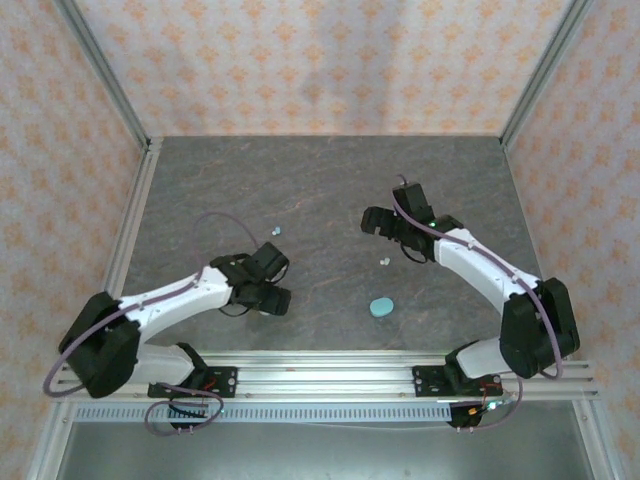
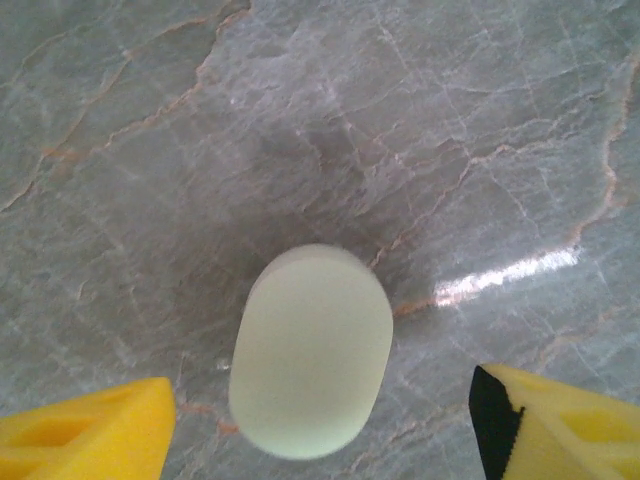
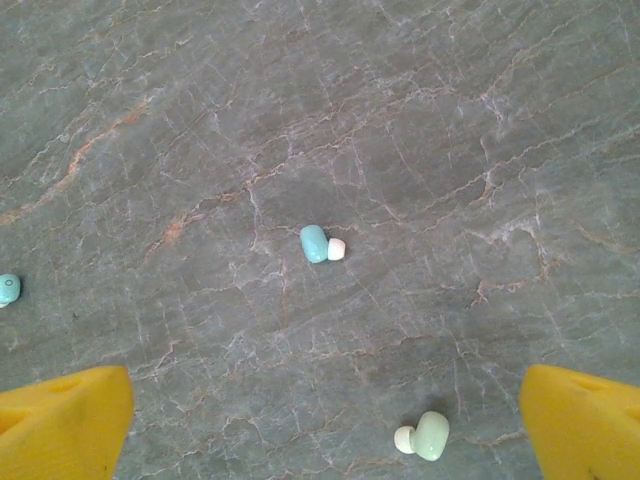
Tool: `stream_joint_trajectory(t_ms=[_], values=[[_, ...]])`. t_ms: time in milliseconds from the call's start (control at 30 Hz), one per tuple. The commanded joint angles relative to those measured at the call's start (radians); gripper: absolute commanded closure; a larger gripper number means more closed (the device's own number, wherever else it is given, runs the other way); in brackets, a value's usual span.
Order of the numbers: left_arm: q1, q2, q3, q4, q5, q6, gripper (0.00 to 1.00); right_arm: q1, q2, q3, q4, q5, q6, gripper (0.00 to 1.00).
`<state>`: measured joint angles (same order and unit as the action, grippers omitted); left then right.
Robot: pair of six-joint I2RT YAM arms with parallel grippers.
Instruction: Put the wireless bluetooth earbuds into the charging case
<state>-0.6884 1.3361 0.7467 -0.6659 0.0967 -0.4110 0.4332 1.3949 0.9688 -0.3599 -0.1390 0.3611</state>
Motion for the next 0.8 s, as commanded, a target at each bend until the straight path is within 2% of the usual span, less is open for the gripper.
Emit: stream_joint_trajectory(t_ms=[0,167,267,433,600,767], values=[[-0.014,0.057,0.019,-0.015,-0.029,0.026,0.26,0.000,-0.022,-0.022,-0.009,-0.025,0.019,0.02],[-0.040,0.108,0.033,-0.020,-0.079,0.031,0.29,0.000,0.003,-0.001,-0.012,-0.033,0.013,0.01],[-0.043,0.124,0.028,0.005,-0.072,0.038,0.33,0.001,0.022,0.022,-0.005,-0.061,0.018,0.01],[-0.043,0.144,0.036,0.017,-0.066,0.069,0.49,-0.001,0.051,0.050,-0.002,-0.126,0.033,0.01],[-0.043,0.127,0.048,0.024,-0.040,0.106,0.64,-0.001,0.066,0.130,-0.138,-0.164,-0.011,0.01],[-0.047,0.057,0.071,0.022,-0.025,0.177,0.68,0.000,0.015,0.112,-0.165,-0.261,0.015,0.02]])
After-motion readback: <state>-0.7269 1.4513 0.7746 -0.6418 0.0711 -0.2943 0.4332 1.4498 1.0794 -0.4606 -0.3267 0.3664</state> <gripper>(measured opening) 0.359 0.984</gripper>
